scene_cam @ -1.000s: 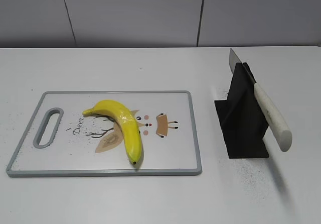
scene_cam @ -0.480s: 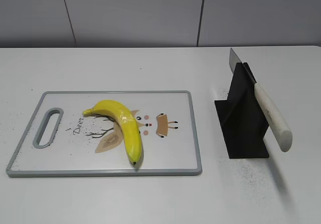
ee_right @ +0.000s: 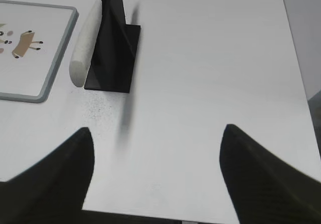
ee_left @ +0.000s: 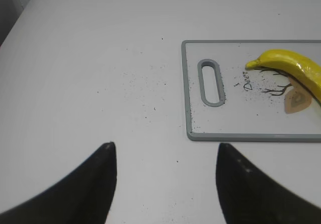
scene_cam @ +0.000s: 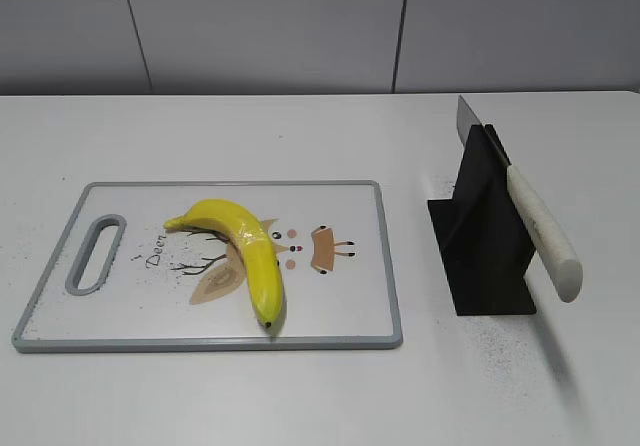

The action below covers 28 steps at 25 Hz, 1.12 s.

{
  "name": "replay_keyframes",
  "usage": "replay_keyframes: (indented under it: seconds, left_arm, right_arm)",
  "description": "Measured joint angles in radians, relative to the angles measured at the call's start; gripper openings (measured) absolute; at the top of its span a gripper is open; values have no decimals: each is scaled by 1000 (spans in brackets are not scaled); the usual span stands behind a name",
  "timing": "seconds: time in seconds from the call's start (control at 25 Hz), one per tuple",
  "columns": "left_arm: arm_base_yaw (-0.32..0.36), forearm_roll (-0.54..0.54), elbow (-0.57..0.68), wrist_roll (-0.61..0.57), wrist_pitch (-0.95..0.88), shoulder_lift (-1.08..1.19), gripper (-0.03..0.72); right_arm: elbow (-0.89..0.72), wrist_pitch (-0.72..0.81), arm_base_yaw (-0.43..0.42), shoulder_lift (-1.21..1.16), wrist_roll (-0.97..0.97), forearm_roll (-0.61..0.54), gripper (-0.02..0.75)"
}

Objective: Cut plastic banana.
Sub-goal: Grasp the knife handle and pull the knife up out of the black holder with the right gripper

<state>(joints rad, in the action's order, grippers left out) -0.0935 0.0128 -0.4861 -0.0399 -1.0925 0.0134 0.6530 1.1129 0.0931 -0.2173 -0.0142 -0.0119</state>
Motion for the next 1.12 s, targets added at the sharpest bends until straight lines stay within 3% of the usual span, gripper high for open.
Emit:
replay_keyframes:
  seconds: [0.52,1.12]
  left_arm:
    - [0,0,0,0,0,0,585]
    - [0,0,0,0,0,0,585]
  right_arm:
    - [190,98,13,-416,121,-6,592]
    - [338,101,222,-867,190,-11,591]
